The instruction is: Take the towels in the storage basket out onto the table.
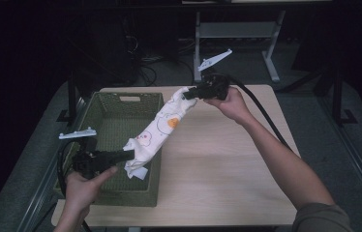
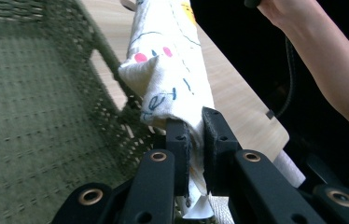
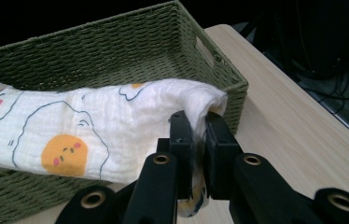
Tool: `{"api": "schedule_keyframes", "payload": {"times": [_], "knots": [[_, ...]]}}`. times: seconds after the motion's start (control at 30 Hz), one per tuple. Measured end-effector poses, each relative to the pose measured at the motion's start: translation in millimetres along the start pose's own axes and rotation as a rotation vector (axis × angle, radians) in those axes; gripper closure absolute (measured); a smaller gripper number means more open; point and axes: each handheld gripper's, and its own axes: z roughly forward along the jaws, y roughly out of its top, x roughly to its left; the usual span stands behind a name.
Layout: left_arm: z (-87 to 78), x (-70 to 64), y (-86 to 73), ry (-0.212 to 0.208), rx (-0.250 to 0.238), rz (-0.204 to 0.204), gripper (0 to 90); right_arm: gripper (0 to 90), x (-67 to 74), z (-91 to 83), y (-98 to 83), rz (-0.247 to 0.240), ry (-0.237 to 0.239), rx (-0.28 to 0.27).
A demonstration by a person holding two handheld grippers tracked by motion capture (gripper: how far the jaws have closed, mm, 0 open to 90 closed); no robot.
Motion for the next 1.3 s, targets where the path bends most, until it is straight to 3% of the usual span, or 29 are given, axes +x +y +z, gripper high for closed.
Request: {"api": "schedule_keyframes", "payload": {"times": [0.63,0.9,1.13,1.3], "knots": [[-20.6,21.2,-22.3,0.066,-0.038,-0.078,82.2,83.2,7.2,57.2,37.6,-0.045,0.065,0.044],[-26.1,26.8,-29.1,0.097,-0.042,-0.089,82.1,83.2,10.2,82.7,48.8,-0.053,0.091,0.052],[-29.1,29.0,-35.2,0.13,-0.05,-0.105,81.8,83.1,13.6,106.0,56.4,-0.031,0.112,0.063],[-30.0,31.3,-40.5,0.149,-0.048,-0.108,81.7,83.0,15.4,120.8,59.6,-0.051,0.113,0.088]]}}
